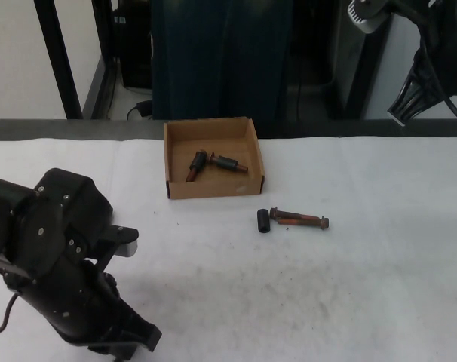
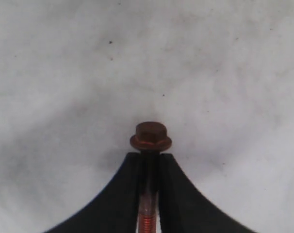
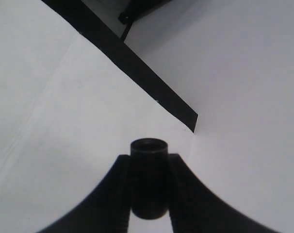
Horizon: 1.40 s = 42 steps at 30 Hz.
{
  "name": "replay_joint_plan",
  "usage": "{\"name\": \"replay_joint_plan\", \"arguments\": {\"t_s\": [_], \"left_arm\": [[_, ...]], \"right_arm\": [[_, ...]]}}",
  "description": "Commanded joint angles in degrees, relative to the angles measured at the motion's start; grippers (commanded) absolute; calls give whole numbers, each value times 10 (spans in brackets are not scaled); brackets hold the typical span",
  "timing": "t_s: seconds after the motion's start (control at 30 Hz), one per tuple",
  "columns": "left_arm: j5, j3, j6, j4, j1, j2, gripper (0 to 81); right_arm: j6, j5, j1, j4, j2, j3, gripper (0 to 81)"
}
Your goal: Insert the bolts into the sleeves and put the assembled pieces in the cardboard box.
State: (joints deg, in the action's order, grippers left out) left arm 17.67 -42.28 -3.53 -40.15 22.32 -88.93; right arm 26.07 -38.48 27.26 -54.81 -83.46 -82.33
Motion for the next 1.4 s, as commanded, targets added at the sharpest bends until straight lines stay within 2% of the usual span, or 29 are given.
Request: {"name": "replay_joint_plan", "arguments": {"t_s": [0.0,0.2,0.5,0.73,0.87,0.97,1.07,1.13,1.23,1.37], "left_arm": [[14,0,-7,4,2,4,8],[4,-3,-33,9,2,51,8],[20,-3,19,87,2,189,8],[20,-3,25,226,-14,289,8],[27,-3,82,290,-44,338,8],[68,-3,125,307,-70,367,8],[106,-3,141,315,-87,388,8],[108,-3,140,324,-87,396,8],[108,-3,140,368,-79,398,8],[108,-3,138,471,-68,398,8]], "right_arm": [[1,-3,1,7,-1,-6,0],[1,-3,17,27,-1,-6,0],[1,-4,101,54,-1,-6,0],[17,-182,170,147,28,15,0],[51,-182,195,172,93,78,0],[51,-182,202,197,156,141,0],[50,-182,202,266,215,214,0],[41,-182,202,327,246,254,0],[-12,-150,202,413,278,303,0],[-128,15,202,457,309,352,0]]}}
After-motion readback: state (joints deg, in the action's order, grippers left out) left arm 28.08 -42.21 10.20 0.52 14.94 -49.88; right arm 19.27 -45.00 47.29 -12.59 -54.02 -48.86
